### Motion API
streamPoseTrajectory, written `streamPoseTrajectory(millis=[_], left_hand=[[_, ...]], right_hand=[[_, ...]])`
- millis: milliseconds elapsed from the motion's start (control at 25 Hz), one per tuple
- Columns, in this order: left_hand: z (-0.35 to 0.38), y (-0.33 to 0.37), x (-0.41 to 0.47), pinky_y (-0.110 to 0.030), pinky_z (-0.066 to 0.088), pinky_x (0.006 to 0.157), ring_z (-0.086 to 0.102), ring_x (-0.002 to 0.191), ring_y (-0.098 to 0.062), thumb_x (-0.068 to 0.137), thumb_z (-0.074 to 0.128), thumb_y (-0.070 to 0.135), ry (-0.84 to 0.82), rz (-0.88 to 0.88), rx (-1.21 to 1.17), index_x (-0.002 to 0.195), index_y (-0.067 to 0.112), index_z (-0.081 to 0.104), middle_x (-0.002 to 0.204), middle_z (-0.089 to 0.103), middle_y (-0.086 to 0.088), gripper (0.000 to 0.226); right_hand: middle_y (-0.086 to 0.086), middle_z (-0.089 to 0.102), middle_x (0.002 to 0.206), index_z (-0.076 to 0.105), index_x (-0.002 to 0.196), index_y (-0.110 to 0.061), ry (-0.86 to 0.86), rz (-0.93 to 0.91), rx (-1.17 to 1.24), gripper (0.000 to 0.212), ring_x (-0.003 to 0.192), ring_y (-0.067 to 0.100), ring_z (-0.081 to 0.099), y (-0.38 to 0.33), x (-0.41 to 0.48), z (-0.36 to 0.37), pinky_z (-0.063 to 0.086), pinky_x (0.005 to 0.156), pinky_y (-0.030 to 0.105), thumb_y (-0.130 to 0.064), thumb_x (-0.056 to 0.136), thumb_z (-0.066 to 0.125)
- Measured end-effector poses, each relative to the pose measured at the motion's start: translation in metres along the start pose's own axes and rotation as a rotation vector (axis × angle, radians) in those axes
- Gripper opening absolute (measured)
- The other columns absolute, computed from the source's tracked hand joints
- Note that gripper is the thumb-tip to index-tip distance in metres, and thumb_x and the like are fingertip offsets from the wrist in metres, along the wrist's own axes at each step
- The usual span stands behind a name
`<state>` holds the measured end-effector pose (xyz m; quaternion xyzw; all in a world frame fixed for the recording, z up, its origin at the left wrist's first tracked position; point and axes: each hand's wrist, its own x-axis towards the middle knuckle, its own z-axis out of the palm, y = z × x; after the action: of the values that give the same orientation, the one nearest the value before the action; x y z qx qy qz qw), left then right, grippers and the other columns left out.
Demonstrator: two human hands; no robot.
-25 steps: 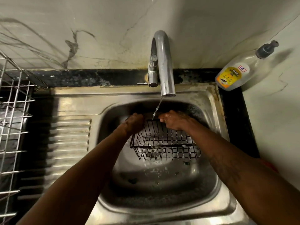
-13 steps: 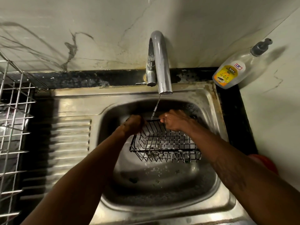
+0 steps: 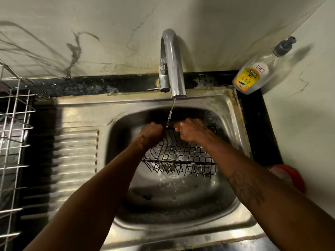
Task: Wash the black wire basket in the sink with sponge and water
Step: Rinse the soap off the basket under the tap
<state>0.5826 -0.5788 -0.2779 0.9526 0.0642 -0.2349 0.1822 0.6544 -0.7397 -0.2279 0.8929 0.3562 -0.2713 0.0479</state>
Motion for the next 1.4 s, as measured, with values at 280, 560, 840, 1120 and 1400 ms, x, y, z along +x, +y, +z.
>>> streamPoseTrajectory(millis=[280, 560, 840, 1120, 1400], left_hand=[[-0.003, -0.018, -0.003, -0.037, 0.054, 0.081, 0.067, 0.1, -0.03, 0.102, 0.051, 0.021, 0.045, 0.208, -0.076, 0.122, 0.018, 0.068, 0.111, 0.069, -0.012, 0.027], [-0.009, -0.04, -0.016, -0.031, 0.049, 0.07, 0.067, 0.083, -0.028, 0.098, 0.055, 0.019, 0.045, 0.1, 0.005, 0.106, 0.01, 0.069, 0.098, 0.073, -0.013, 0.019], [0.017, -0.105, -0.021, -0.044, 0.056, 0.061, 0.065, 0.068, -0.036, 0.095, 0.044, 0.036, 0.062, 0.065, -0.071, 0.093, 0.005, 0.069, 0.076, 0.065, -0.015, 0.04], [-0.014, -0.008, -0.026, -0.024, 0.046, 0.07, 0.068, 0.089, -0.036, 0.097, 0.049, 0.015, 0.051, 0.19, -0.108, 0.113, 0.001, 0.063, 0.1, 0.07, -0.02, 0.026], [-0.013, -0.019, -0.029, -0.024, 0.033, 0.045, 0.06, 0.052, -0.029, 0.085, 0.055, 0.01, 0.153, 0.185, -0.056, 0.07, 0.001, 0.062, 0.061, 0.055, -0.008, 0.019]], right_hand=[[-0.001, 0.07, 0.107, 0.07, 0.114, -0.031, -0.044, -0.057, 0.162, 0.024, 0.082, 0.014, 0.062, 0.013, 0.017, 0.016, 0.054, 0.075, 0.033, -0.021, 0.102, 0.052], [-0.002, 0.07, 0.105, 0.071, 0.113, -0.034, 0.106, -0.027, 0.336, 0.025, 0.096, 0.021, 0.065, -0.028, 0.031, 0.027, 0.054, 0.091, 0.042, -0.024, 0.102, 0.051], [0.005, 0.059, 0.139, 0.057, 0.137, -0.033, 0.044, 0.068, 0.153, 0.038, 0.124, 0.029, 0.057, 0.003, 0.031, 0.028, 0.045, 0.105, 0.043, -0.021, 0.103, 0.048], [0.013, 0.06, 0.129, 0.065, 0.124, -0.018, 0.093, 0.081, 0.377, 0.039, 0.12, 0.032, 0.057, -0.047, 0.03, 0.03, 0.046, 0.102, 0.04, -0.032, 0.105, 0.034], [-0.002, 0.068, 0.092, 0.07, 0.111, -0.029, 0.121, 0.105, 0.387, 0.033, 0.082, 0.02, 0.065, -0.019, 0.016, 0.041, 0.052, 0.074, 0.037, -0.045, 0.104, 0.041]])
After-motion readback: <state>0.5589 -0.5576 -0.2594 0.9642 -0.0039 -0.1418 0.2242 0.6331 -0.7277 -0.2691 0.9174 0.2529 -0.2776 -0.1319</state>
